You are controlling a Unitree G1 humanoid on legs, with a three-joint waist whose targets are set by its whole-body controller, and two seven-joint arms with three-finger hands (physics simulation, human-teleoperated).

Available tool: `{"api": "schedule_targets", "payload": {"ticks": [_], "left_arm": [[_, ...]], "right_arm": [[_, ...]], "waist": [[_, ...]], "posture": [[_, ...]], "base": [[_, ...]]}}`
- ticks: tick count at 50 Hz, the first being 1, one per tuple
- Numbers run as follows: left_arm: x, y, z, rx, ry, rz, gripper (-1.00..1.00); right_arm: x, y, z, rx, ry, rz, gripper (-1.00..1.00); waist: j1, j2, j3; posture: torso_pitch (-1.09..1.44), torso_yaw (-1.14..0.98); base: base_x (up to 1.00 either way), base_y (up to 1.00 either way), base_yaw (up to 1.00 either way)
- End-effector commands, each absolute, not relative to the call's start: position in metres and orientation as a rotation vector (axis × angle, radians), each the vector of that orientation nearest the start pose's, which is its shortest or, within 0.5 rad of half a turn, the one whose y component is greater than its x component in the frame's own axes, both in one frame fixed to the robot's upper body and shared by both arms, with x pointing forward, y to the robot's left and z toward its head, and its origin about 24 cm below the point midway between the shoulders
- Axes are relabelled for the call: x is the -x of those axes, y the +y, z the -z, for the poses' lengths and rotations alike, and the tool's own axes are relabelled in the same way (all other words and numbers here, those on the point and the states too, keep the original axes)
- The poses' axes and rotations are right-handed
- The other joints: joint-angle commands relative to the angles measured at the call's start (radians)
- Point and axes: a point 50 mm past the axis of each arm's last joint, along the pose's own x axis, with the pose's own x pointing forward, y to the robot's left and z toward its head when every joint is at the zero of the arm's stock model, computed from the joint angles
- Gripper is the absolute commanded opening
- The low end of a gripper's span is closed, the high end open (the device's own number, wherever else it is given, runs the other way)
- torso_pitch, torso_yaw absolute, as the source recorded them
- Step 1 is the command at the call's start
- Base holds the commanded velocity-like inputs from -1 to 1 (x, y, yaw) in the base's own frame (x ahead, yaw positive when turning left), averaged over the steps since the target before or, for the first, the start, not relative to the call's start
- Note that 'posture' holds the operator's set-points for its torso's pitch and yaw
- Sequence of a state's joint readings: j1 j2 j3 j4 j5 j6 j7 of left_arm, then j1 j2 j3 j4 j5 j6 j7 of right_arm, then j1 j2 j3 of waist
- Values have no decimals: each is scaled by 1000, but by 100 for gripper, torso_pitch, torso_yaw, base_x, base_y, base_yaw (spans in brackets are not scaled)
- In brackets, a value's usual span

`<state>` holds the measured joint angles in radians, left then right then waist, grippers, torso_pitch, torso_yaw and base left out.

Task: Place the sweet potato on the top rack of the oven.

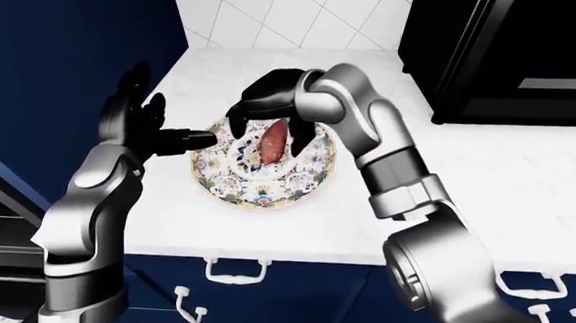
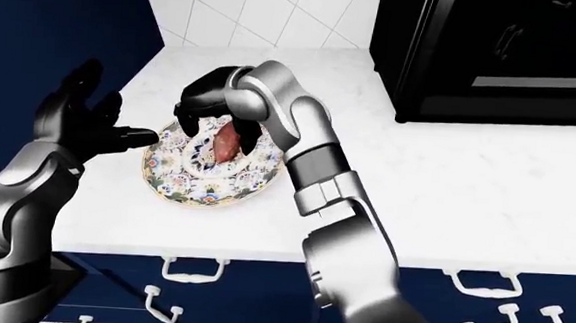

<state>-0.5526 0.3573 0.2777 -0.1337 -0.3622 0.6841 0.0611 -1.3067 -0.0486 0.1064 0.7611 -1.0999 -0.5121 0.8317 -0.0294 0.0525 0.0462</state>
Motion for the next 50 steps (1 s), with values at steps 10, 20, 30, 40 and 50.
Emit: {"api": "schedule_targets", "payload": {"ticks": [10, 20, 30, 40, 50], "left_arm": [[-318, 228, -216, 67, -161, -97, 100], [-321, 227, -216, 68, -161, -95, 100], [-319, 228, -215, 67, -159, -96, 100], [-318, 228, -214, 69, -158, -97, 100], [-318, 228, -213, 70, -157, -97, 100]], "right_arm": [[-363, 13, -279, 1739, -593, -896, 25], [-363, 10, -275, 1750, -580, -907, 25], [-362, 13, -276, 1747, -585, -910, 9], [-361, 13, -268, 1768, -582, -920, 11], [-362, 13, -266, 1776, -584, -920, 9]], "waist": [[1, 6, -30], [2, 5, -31], [1, 5, -30], [1, 5, -31], [1, 5, -31]], "posture": [[0, 0], [0, 0], [0, 0], [0, 0], [0, 0]], "base": [[0, 0, 0], [0, 0, 0], [0, 0, 0], [0, 0, 0], [0, 0, 0]]}}
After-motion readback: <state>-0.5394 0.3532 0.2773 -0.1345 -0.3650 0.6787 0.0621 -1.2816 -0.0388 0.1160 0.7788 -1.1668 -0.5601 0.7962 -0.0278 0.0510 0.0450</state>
